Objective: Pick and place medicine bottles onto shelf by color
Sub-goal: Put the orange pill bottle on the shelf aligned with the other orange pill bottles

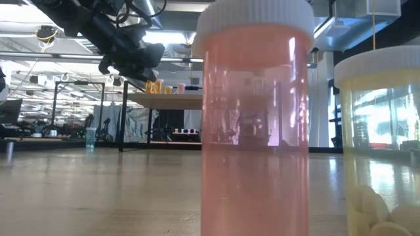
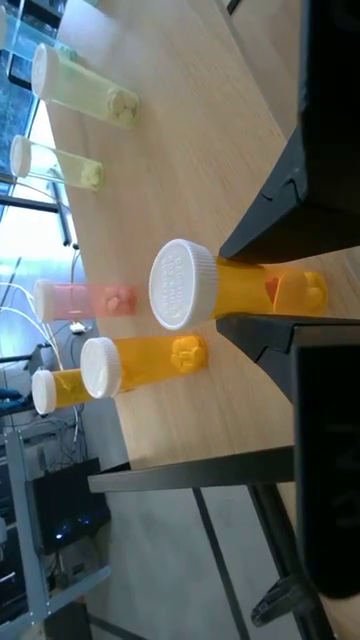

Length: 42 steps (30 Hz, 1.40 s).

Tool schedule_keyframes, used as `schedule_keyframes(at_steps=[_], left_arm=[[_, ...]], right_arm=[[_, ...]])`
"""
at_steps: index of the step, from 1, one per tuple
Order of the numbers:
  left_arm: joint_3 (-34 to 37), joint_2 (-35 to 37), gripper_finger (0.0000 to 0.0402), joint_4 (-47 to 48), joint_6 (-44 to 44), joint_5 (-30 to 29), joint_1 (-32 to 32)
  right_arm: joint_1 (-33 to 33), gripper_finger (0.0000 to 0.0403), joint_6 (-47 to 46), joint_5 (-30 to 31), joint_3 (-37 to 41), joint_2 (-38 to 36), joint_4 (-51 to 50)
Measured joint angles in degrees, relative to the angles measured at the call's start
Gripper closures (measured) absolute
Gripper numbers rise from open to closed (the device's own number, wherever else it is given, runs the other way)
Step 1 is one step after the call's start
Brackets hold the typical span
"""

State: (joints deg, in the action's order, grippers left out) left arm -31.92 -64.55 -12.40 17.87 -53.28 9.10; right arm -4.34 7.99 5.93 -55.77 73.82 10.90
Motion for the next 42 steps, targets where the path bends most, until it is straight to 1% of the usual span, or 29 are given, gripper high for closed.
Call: schedule_keyframes(at_steps=[2,4,5,6,8,10,24,29,39,42], left_arm=[[0.0,0.0,0.0346,-0.05,0.85,-0.44,0.0],[0.0,0.03,0.0346,-0.03,2.8,-2.53,0.38],[0.0,0.14,0.0346,-0.03,2.7,-2.62,0.73],[0.0,0.26,0.0346,-0.03,2.23,-1.94,1.11],[0.0,0.37,0.0346,-0.16,1.67,1.34,1.86],[0.0,0.37,0.0346,-0.07,2.54,3.54,2.38],[0.0,0.37,0.0344,-0.06,3.36,3.41,2.45],[0.0,0.37,0.0321,-0.05,3.65,3.26,2.45],[0.0,0.37,0.0251,-0.03,4.11,3.19,2.36],[0.0,0.37,0.0235,-0.05,4.1,3.09,2.36]], right_arm=[[0.0,0.0201,0.0,0.01,0.0,0.0,0.0],[0.0,0.0201,0.0,0.02,0.0,0.0,0.0],[0.0,0.0201,0.0,0.02,0.0,0.0,0.0],[0.0,0.0201,0.0,0.0,0.0,0.0,-0.02],[0.0,0.0201,0.0,0.0,0.0,0.0,0.0],[0.0,0.0201,0.0,0.02,0.0,0.0,-0.02],[0.0,0.0201,0.0,0.01,0.0,0.0,-0.04],[0.0,0.0201,0.0,0.01,0.0,0.0,-0.02],[0.0,0.0201,0.0,0.02,0.0,0.0,-0.02],[0.0,0.0201,0.0,0.02,0.0,0.0,-0.02]])
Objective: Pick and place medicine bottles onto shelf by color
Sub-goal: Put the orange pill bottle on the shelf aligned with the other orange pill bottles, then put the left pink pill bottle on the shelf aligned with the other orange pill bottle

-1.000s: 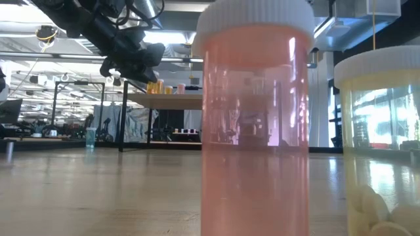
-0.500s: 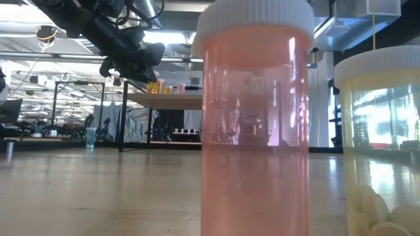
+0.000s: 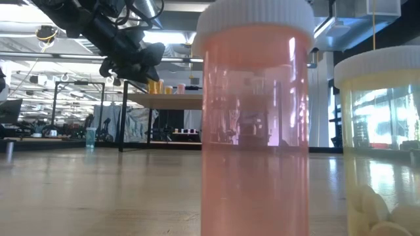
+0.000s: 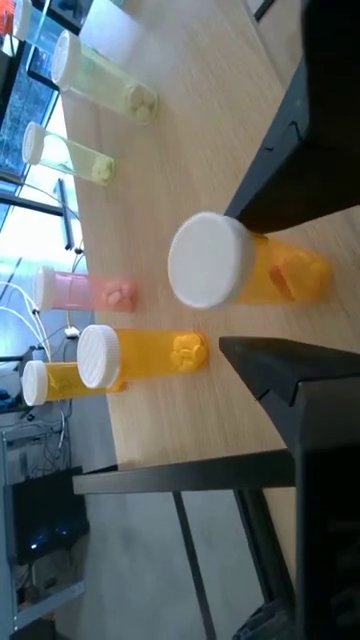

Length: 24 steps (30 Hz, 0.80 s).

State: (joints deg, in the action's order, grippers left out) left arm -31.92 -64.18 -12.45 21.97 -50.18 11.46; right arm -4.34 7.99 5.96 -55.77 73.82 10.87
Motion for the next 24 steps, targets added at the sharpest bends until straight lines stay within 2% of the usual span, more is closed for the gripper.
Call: schedule_keyframes(at_steps=[5,17,24], left_arm=[[0.0,0.0,0.0222,0.0,-0.58,-0.39,-0.01],[-0.02,0.61,0.0221,-0.2,-1.66,-1.4,-1.1],[-0.02,0.61,0.0221,-2.59,-5.36,-2.25,-2.27]], right_arm=[[0.0,0.0201,0.0,0.0,0.0,0.0,0.0],[0.0,0.0201,0.0,0.0,0.0,0.0,0.0],[0.0,0.0201,0.0,0.0,0.0,0.0,0.0]])
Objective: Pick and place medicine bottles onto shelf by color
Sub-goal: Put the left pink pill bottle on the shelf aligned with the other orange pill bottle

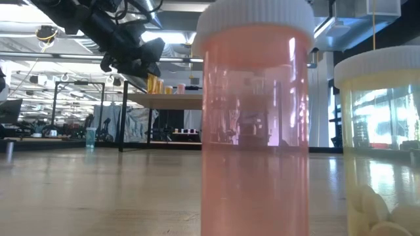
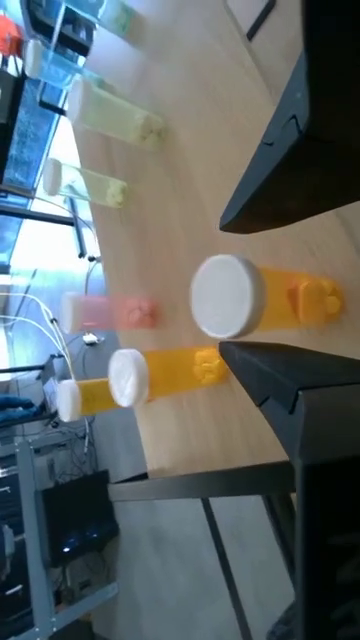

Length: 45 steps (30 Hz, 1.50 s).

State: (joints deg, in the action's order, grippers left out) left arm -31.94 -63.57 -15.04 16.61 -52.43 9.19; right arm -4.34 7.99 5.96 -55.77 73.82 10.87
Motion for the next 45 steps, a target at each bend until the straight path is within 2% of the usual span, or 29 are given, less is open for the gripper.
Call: schedule_keyframes(at_steps=[15,30,35,39,45], left_arm=[[-0.09,1.53,0.0221,-2.77,-4.09,-0.23,-0.35],[-0.22,8.2,0.0221,-2.56,-10.94,-5.59,-6.31],[-3.57,9.28,0.0221,-1.86,-16.19,-5.67,-8.51],[-9.38,9.31,0.0221,5.53,-18.67,-5.6,-10.16],[-20.41,9.31,0.0221,26.08,-14.69,-2.52,-14.08]], right_arm=[[0.0,0.0201,0.0,0.0,0.0,0.0,0.0],[0.01,0.0201,0.0,0.0,0.0,0.0,0.02],[0.01,0.0201,0.0,0.0,0.0,0.0,0.0],[0.02,0.0201,0.0,0.0,0.0,-0.02,0.0],[0.02,0.0201,0.0,0.0,0.0,-0.02,0.0]])
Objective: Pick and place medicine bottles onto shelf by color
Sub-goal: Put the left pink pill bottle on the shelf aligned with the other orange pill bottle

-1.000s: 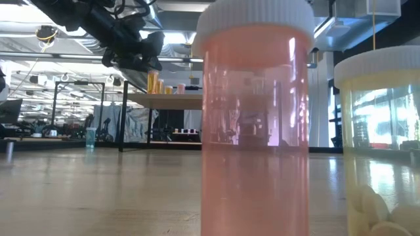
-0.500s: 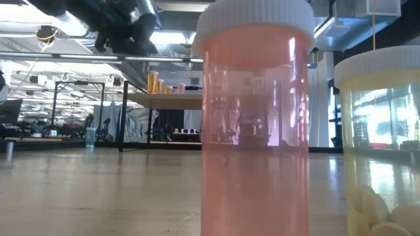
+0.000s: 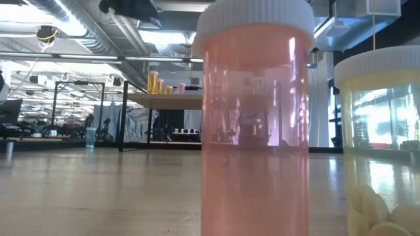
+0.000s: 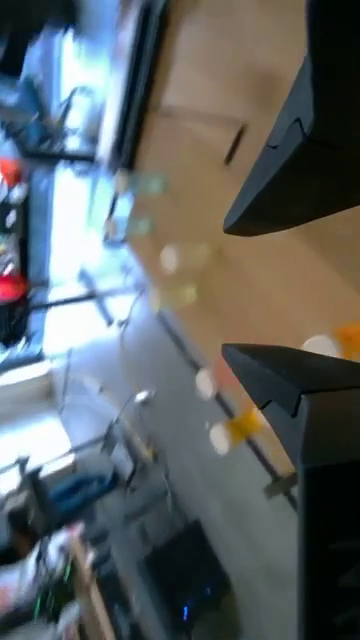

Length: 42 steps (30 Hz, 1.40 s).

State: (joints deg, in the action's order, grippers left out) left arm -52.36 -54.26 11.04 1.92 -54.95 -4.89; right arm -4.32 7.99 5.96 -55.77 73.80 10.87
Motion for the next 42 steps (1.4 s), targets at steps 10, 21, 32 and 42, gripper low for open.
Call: schedule_keyframes(at_steps=[10,21,32,42], left_arm=[[-12.11,0.0,0.0221,34.75,17.69,22.94,-7.09],[-12.11,-1.27,0.0221,50.35,34.94,37.08,-15.6],[-12.11,-5.1,0.0221,51.48,51.32,44.53,-24.94],[-12.13,-10.06,0.0221,51.28,77.82,53.44,-33.88]], right_arm=[[-0.01,0.0201,0.0,0.0,0.0,0.0,0.01],[-0.01,0.0201,0.0,0.0,0.0,0.0,0.0],[-0.01,0.0201,0.0,0.0,0.0,0.0,0.09],[-0.02,0.0201,-0.07,-2.97,-0.02,0.0,-0.31]])
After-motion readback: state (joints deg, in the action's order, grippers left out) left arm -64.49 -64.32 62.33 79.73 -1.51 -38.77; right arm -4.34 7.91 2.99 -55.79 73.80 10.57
